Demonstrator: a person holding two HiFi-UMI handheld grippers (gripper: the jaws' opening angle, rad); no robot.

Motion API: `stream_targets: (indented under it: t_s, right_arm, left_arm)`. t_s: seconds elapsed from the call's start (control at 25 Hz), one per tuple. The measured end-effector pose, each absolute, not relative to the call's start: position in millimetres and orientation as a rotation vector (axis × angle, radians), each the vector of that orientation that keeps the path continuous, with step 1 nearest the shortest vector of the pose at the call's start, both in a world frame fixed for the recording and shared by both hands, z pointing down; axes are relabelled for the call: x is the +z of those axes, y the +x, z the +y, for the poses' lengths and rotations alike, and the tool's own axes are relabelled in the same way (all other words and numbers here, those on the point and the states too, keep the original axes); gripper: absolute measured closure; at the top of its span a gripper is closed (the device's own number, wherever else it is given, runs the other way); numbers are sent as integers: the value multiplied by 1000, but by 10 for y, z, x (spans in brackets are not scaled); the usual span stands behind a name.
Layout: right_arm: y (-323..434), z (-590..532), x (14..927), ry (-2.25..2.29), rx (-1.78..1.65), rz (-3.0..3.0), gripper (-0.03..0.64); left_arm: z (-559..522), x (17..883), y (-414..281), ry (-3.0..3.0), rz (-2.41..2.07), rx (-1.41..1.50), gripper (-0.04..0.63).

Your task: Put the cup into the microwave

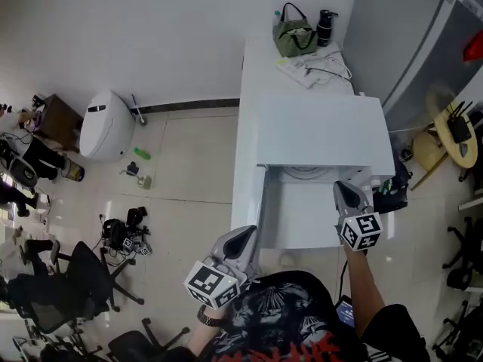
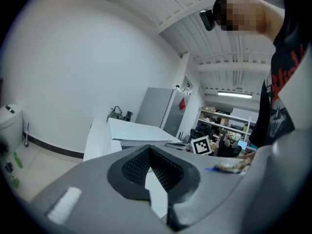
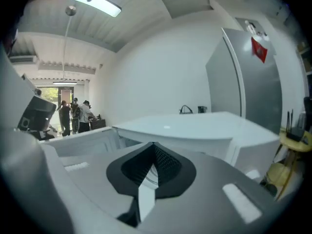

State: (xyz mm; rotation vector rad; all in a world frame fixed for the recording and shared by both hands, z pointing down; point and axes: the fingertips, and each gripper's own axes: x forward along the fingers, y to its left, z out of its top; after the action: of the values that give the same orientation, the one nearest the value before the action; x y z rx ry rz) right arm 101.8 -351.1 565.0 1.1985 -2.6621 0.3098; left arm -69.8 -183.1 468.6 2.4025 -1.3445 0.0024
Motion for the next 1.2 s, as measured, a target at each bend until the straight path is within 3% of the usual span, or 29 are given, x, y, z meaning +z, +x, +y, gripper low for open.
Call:
stream_targets:
  t_s: [0.44, 1.2]
  right_arm:
    - [1109, -2376, 4253, 1366, -82, -2641, 617]
    - [826, -1893, 4013, 1321, -240, -2527, 617]
  left_arm:
    - [-1667, 4296, -371, 2547, -1091, -108, 594]
    - [-1387, 4218, -67, 2635, -789, -135, 594]
